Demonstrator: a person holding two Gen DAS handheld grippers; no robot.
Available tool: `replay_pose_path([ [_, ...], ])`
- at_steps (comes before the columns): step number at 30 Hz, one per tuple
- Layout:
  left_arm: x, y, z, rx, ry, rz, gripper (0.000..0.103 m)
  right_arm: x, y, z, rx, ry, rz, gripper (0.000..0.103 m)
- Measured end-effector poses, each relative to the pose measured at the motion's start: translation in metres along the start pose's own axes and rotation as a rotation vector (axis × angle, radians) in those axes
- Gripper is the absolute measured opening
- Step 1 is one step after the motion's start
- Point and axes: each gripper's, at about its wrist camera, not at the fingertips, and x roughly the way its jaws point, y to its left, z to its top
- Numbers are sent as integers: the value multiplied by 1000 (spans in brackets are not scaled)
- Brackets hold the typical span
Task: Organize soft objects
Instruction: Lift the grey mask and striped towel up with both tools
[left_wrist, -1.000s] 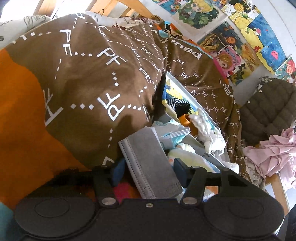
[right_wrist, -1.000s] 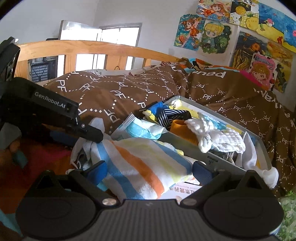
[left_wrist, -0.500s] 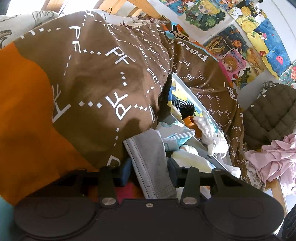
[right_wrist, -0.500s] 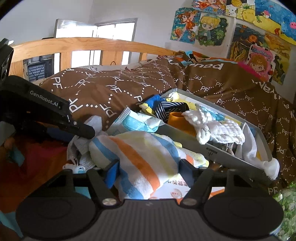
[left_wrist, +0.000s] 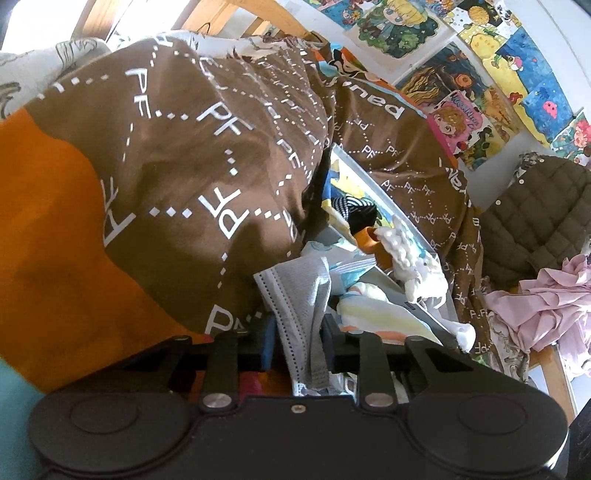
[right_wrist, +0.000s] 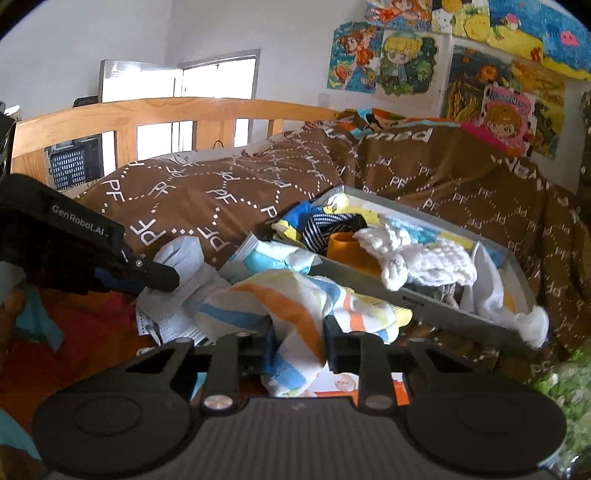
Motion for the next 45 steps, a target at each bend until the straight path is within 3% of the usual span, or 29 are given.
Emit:
replay_pose_path([
  [10, -33, -16, -8, 11, -37, -30, 19, -57, 9, 3, -23, -95, -84, 24],
  [21, -96, -54, -24, 23, -145, -99, 18, -146, 16, 8, 129, -233, -167, 23],
  [25, -121, -77, -28, 66, -216, -134, 18, -172, 23, 29, 182, -321, -211, 22],
  [31, -161, -107, -20, 184, -383, -184, 19, -201, 20, 72, 289, -390, -242, 22],
  [34, -174, -115, -16, 192, -437, -198, 19, -209, 12, 95, 315, -404, -230, 22],
  [38, -180, -123, -13, 209, -474, -161, 19, -204, 3, 118, 297, -429, -205, 22],
  [42, -174, -126, -12, 255, -476, -101, 19, -184, -12, 127, 258, -454, -164, 22],
  [45, -163, -118, -13, 248, -458, -99, 19, -163, -35, 121, 304, -465, -145, 22],
])
